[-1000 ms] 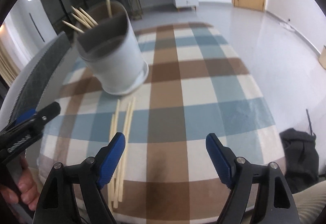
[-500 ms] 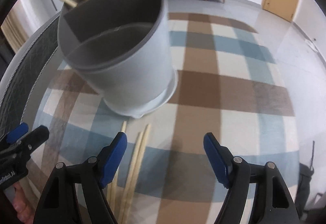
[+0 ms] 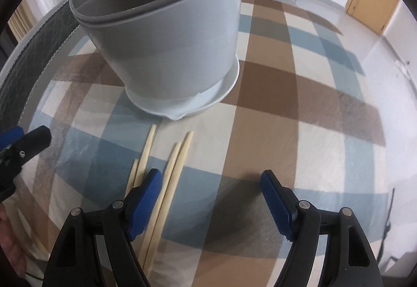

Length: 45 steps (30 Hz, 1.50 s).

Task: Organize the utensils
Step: 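Lower both open tools toward the last chopsticks beside the holder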

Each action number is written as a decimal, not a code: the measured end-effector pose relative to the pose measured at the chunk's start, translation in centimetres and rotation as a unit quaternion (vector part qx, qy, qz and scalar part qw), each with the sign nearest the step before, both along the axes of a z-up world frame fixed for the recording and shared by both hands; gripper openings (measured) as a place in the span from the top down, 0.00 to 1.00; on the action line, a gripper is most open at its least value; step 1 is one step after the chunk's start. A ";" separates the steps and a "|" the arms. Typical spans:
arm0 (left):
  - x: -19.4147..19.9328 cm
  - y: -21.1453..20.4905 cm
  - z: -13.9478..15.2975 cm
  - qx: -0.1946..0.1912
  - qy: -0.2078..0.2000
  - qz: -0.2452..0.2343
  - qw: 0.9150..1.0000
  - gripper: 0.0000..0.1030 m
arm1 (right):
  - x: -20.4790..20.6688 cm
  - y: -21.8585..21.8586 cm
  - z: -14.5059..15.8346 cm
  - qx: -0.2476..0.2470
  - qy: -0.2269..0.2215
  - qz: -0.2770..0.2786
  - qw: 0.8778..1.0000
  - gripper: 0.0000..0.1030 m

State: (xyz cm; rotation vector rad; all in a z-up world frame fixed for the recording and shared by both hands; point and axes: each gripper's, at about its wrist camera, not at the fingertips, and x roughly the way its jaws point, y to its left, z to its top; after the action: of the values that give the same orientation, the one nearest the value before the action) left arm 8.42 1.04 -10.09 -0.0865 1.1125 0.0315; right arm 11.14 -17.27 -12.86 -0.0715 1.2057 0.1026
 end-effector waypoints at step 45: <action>-0.1 1.1 0.2 -0.069 0.035 0.029 0.997 0.08 | -0.3 0.2 0.1 -0.026 0.017 -0.011 0.999 0.46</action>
State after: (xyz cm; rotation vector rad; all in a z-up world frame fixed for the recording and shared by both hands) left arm 8.30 2.17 -9.89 -0.2426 1.1811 0.0099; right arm 10.89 -17.07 -12.79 -0.1010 1.2439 0.0534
